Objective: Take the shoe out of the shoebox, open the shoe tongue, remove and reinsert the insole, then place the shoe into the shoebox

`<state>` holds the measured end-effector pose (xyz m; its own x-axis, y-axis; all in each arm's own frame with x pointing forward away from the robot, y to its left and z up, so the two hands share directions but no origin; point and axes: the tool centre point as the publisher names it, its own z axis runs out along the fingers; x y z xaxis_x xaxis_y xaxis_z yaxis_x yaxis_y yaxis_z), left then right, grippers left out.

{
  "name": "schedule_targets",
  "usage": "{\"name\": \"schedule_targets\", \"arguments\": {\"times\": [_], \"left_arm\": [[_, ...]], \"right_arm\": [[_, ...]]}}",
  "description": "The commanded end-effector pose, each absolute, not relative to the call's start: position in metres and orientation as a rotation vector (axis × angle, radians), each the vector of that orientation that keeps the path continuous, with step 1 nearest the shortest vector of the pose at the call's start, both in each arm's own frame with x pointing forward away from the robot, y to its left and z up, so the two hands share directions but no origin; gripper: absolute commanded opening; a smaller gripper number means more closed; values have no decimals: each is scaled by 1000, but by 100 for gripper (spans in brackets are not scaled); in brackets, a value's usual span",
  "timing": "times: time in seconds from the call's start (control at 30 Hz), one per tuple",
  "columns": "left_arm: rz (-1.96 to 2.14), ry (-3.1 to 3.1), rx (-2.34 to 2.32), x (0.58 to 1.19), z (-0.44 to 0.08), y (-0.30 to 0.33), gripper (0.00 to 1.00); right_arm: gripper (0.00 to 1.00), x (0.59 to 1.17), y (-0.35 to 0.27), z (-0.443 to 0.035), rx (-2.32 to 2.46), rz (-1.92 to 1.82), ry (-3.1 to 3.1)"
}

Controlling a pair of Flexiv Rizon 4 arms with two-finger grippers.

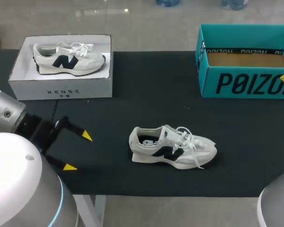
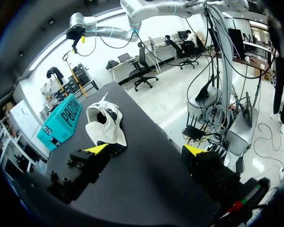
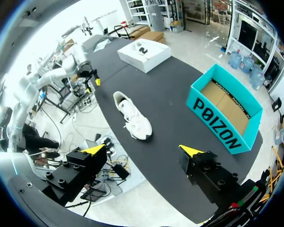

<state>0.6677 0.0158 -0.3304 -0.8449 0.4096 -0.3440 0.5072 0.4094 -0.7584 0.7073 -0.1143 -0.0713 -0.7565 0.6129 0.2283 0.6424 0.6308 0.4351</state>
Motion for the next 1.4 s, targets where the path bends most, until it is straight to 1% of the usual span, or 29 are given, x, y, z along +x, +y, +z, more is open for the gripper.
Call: {"name": "schedule_targets", "arguments": {"times": [0.03, 0.2, 0.33, 0.83, 1.17, 1.4], "left_arm": [[-1461, 2535, 724, 667, -333, 16, 100], [-1549, 2579, 370, 689, -355, 8, 100], [-1561, 2631, 200, 705, -369, -1, 100], [-1562, 2791, 299, 733, -395, -47, 100], [-1720, 2815, 294, 747, -422, -50, 100], [-1908, 2743, 390, 747, -428, -47, 100]], "right_arm": [[100, 710, -114, -71, -1071, -770, -2781], [100, 710, -114, -71, -1071, -770, -2781], [100, 710, -114, -71, -1071, -770, -2781], [100, 710, -114, -71, -1071, -770, -2781], [100, 710, -114, -71, -1071, -770, -2781], [100, 710, -114, -71, -1071, -770, -2781]]}}
